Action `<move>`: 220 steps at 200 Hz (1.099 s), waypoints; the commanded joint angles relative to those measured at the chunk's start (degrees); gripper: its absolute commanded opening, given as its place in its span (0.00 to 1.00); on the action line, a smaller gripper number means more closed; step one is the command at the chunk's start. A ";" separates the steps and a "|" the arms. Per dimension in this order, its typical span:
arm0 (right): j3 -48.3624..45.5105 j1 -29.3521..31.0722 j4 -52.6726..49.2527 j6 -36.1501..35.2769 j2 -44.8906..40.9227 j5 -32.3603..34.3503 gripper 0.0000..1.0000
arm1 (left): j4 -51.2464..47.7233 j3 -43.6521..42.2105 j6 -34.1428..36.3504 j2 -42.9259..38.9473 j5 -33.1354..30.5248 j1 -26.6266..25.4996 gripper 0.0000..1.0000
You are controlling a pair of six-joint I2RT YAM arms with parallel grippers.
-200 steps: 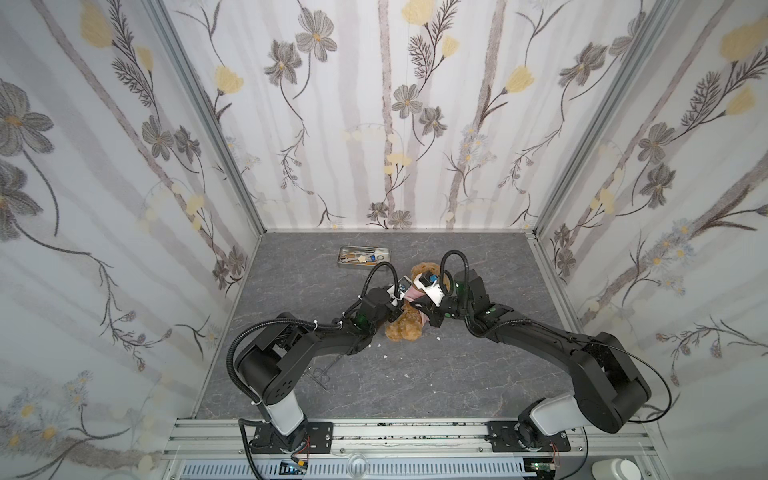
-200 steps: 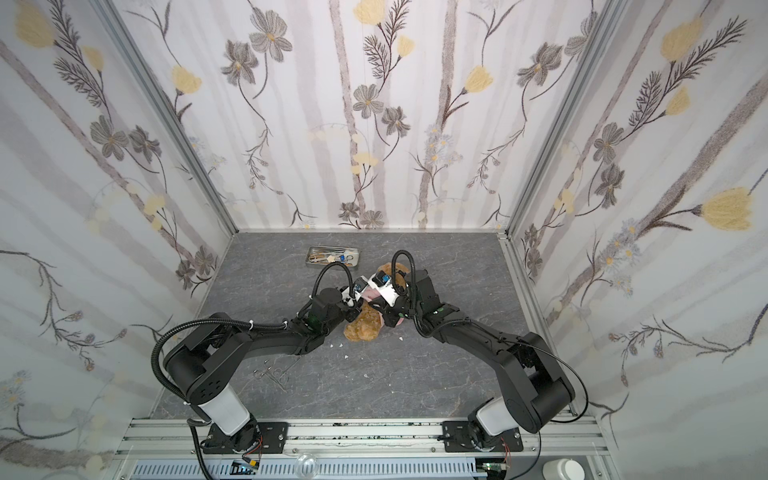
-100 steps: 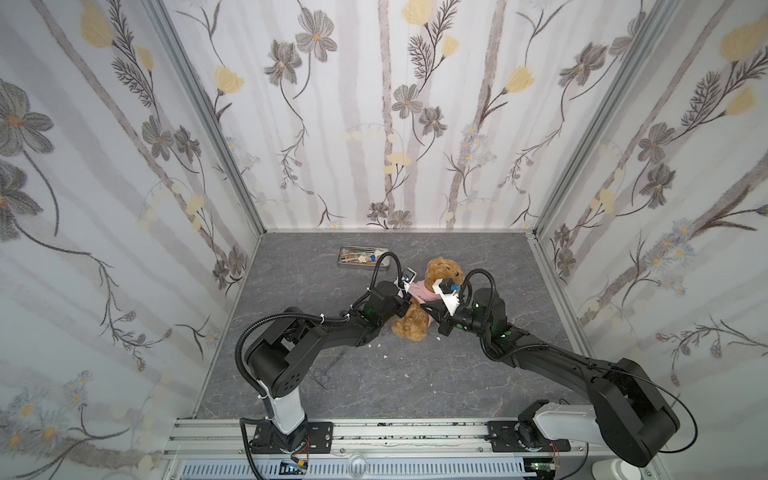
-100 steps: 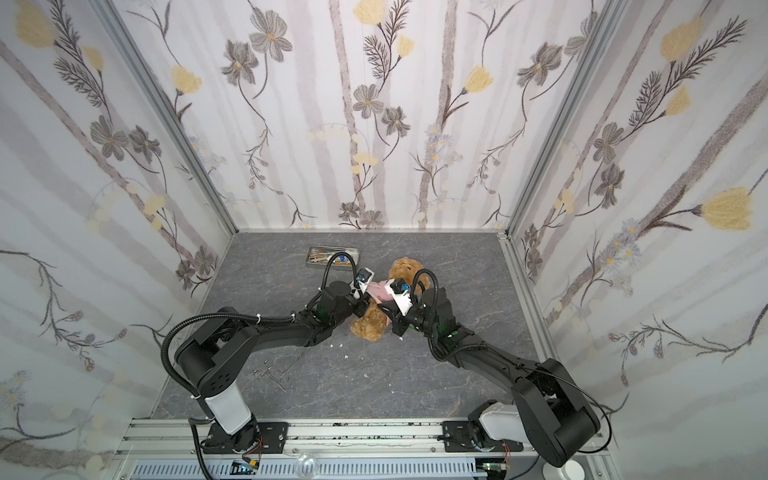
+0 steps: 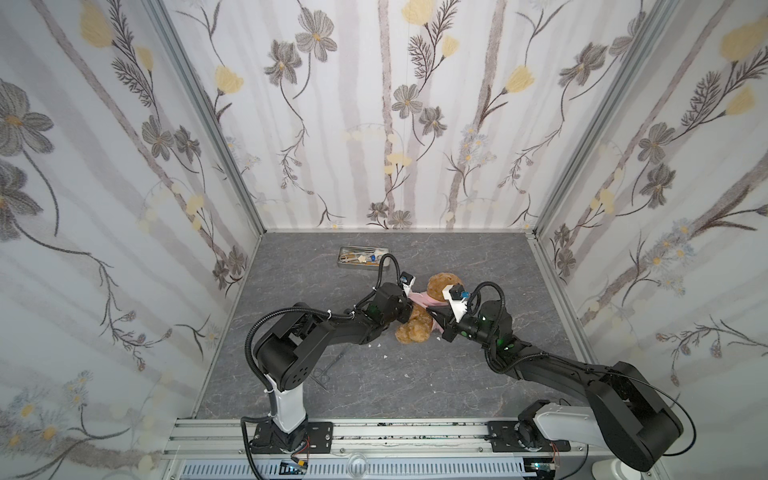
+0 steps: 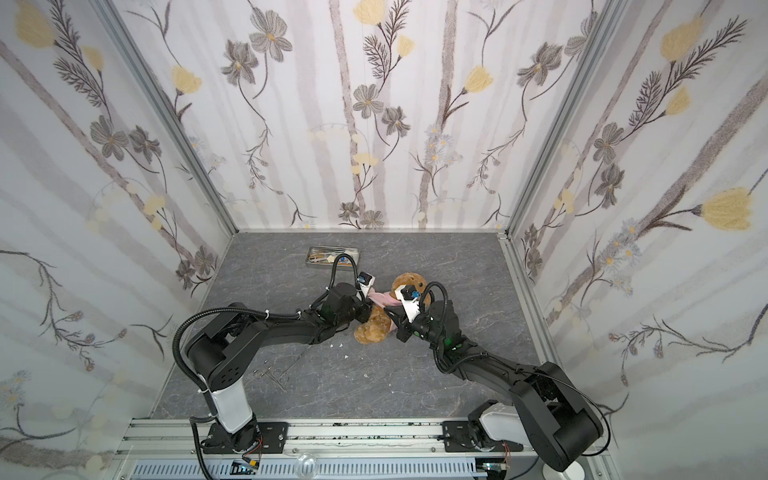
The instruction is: Dress the teddy bear
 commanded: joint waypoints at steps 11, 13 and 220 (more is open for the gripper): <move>1.75 -0.01 8.51 2.07 1.57 -2.88 0.00 | -7.42 -0.56 -5.01 -1.59 -8.37 0.67 0.44; 1.82 -0.03 8.13 2.04 1.66 -2.38 0.00 | -7.31 -0.60 -5.02 -1.91 -7.95 0.64 0.45; 1.42 -3.37 -2.03 0.99 8.23 0.13 0.00 | -8.96 -11.37 -22.76 -27.39 7.48 7.18 0.82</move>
